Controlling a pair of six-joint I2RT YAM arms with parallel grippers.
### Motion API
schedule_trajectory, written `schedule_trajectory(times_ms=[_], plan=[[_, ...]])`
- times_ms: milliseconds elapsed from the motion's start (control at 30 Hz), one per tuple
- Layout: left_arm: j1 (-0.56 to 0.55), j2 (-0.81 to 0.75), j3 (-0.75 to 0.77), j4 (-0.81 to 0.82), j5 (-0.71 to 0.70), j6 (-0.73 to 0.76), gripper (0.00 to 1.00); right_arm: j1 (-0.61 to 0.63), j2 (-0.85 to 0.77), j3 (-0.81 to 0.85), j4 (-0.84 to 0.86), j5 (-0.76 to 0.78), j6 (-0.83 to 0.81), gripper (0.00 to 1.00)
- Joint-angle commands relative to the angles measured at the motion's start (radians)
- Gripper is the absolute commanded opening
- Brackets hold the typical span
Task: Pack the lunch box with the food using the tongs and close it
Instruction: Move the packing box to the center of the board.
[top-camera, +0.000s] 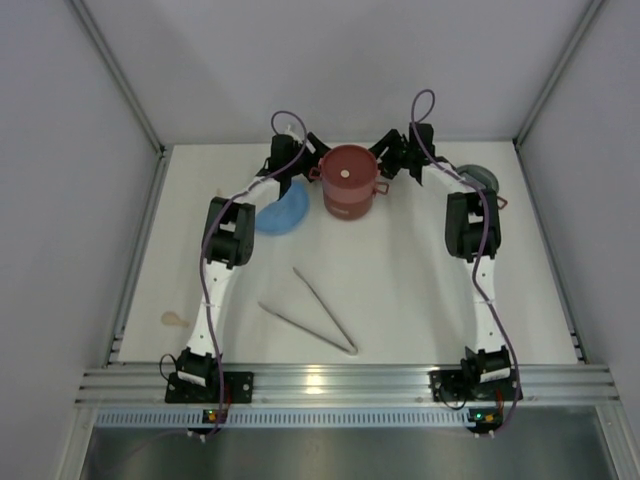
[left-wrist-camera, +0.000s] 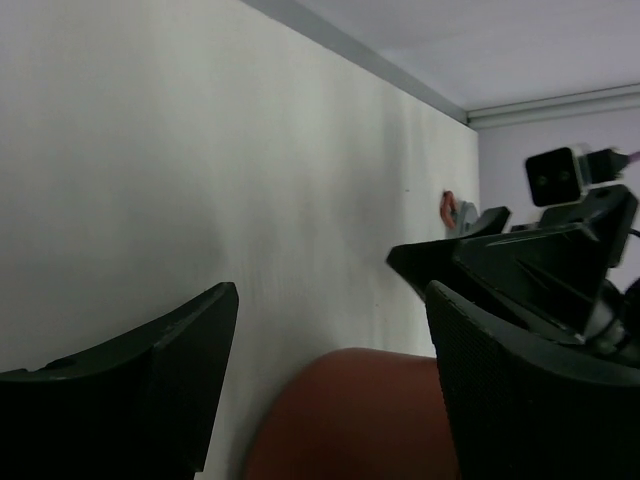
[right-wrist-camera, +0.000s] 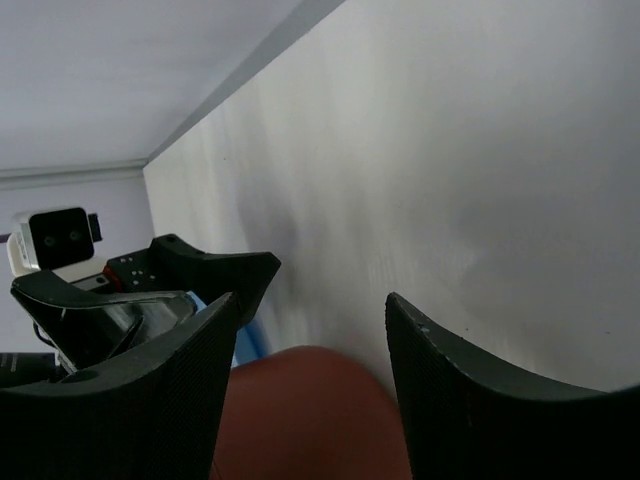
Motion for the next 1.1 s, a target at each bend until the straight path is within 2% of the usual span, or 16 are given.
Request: schedule_trajectory(times_ms=[0,167,400,733,933,1067], plan=[[0.009,-0.015,-0.020,0.161,0.120,-0.067,0.79,0.024,0.022,0.047,0.157,-0.111,0.061,0.59],[0.008,-0.035,-0.096,0.223,0.189,-0.110,0.76,0.045,0.010,-0.011,0.203,-0.186,0.081,0.58],[0.005,-0.109,-0.250,0.298,0.241,-0.120,0.73,0.065,-0.073,-0.190,0.261,-0.194,0.074,0.58],[-0.001,-0.302,-0.564,0.385,0.215,-0.081,0.73,0.110,-0.188,-0.376,0.295,-0.204,0.017,0.58],[-0.001,-0.382,-0.682,0.411,0.200,-0.069,0.73,0.111,-0.241,-0.453,0.292,-0.196,-0.014,0.57],[-0.001,-0.402,-0.678,0.345,0.177,-0.015,0.73,0.110,-0.261,-0.467,0.235,-0.142,-0.063,0.57]])
